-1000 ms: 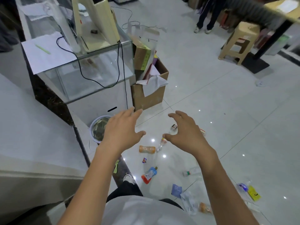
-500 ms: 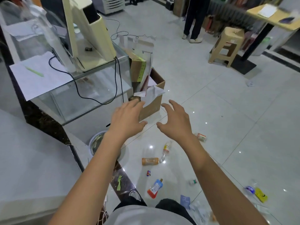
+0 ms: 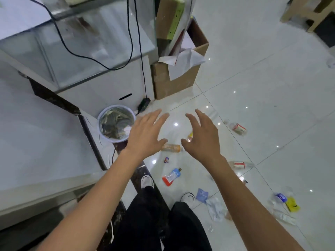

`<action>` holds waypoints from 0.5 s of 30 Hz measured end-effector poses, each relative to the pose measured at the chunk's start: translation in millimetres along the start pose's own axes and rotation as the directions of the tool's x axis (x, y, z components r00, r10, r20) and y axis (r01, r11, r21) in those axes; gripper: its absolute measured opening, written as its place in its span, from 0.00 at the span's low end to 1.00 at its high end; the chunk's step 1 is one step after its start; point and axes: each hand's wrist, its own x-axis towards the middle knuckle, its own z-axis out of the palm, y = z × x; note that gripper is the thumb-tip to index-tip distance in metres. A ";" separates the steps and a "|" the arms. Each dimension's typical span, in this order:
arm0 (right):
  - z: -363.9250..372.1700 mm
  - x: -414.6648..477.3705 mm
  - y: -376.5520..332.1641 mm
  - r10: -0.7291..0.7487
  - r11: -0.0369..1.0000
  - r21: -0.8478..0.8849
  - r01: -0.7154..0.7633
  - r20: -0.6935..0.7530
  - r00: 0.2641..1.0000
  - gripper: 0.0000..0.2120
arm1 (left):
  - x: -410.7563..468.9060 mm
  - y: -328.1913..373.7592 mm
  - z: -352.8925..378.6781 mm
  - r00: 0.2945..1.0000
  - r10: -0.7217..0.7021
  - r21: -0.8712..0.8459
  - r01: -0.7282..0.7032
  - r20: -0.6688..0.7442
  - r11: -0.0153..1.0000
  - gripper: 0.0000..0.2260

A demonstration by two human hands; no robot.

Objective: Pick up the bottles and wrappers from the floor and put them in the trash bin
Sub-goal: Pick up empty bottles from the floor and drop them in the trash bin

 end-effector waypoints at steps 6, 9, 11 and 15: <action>105.8 42.9 62.4 0.004 1.000 -0.025 -0.001 0.099 0.995 0.42 | 10.3 -32.3 129.9 0.982 -0.148 -0.094 0.159 0.114 0.983 0.43; 159.5 50.6 92.4 0.053 0.997 0.047 -0.058 0.088 0.995 0.41 | 10.4 -42.6 193.7 0.964 -0.189 -0.161 0.220 0.187 0.962 0.45; 196.6 53.6 111.5 0.076 0.995 0.065 -0.081 0.083 0.994 0.40 | 15.1 -45.5 230.0 0.951 -0.194 -0.173 0.238 0.241 0.956 0.45; 280.7 63.6 147.9 0.088 0.995 0.034 -0.093 0.127 0.988 0.41 | 26.9 -48.1 289.0 0.956 -0.136 -0.151 0.179 0.260 0.972 0.44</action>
